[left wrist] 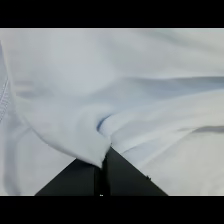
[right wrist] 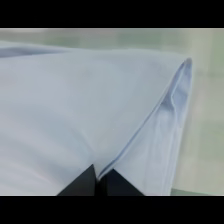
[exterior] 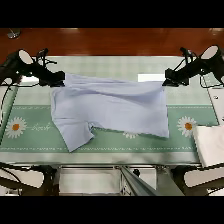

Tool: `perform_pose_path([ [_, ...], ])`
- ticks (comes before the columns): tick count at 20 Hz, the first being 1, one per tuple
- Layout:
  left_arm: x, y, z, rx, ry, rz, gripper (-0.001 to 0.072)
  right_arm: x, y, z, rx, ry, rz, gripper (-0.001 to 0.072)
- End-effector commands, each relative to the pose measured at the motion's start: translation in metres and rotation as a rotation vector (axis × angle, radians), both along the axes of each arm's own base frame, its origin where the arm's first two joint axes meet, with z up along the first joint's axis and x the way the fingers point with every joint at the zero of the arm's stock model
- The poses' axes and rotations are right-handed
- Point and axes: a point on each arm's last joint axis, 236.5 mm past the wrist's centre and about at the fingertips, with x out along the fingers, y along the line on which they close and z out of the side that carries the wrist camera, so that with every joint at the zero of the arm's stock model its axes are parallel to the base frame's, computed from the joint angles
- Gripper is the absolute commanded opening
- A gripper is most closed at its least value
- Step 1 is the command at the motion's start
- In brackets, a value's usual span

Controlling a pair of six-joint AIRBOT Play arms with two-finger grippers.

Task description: Fold the shirts.

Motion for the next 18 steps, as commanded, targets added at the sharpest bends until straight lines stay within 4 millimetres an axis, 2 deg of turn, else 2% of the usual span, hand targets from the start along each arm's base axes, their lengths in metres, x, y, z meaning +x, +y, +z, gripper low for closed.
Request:
perform_pose_path([
  [1,-0.017,-0.001,-0.012,-0.017,0.083,-0.036,0.0023,-0.014,0.0,-0.018,-0.021,0.069,-0.013,0.0157],
  [2,-0.019,0.001,-0.01,-0.02,0.094,-0.038,0.0029,-0.017,-0.001,-0.018,-0.022,0.084,-0.019,0.0377],
  [3,-0.022,0.003,-0.006,-0.022,0.11,-0.042,0.0206,-0.023,-0.004,-0.019,-0.022,0.109,-0.024,0.0524],
  [4,-0.025,0.007,0.0,-0.027,0.125,-0.04,0.0566,-0.03,-0.009,-0.019,-0.023,0.141,-0.021,0.0568],
  [5,-0.029,0.013,0.006,-0.034,0.152,-0.021,0.0701,-0.042,-0.017,-0.018,-0.03,0.187,-0.016,0.0568],
  [8,-0.051,0.038,0.024,-0.055,0.224,0.027,0.0701,-0.078,-0.058,-0.004,-0.126,0.281,-0.015,0.0568],
  [10,-0.082,0.054,0.026,-0.068,0.284,0.06,0.0701,-0.091,-0.08,0.01,-0.169,0.228,-0.056,0.0568],
  [11,-0.105,0.059,0.021,-0.079,0.311,0.06,0.0701,-0.099,-0.085,0.013,-0.165,0.175,-0.09,0.0568],
  [12,-0.129,0.063,0.011,-0.091,0.344,0.06,0.0701,-0.106,-0.083,0.013,-0.145,0.126,-0.135,0.0569],
  [14,-0.176,0.067,-0.013,-0.16,0.387,0.133,0.07,-0.126,-0.053,0.013,-0.04,0.009,-0.18,0.0569],
  [15,-0.189,0.061,-0.02,-0.236,0.356,0.199,0.07,-0.137,-0.038,0.013,-0.006,-0.044,-0.201,0.0569],
  [18,-0.202,0.05,-0.022,-0.436,0.178,0.378,0.07,-0.167,-0.009,0.014,0.091,-0.143,-0.286,0.0569],
])
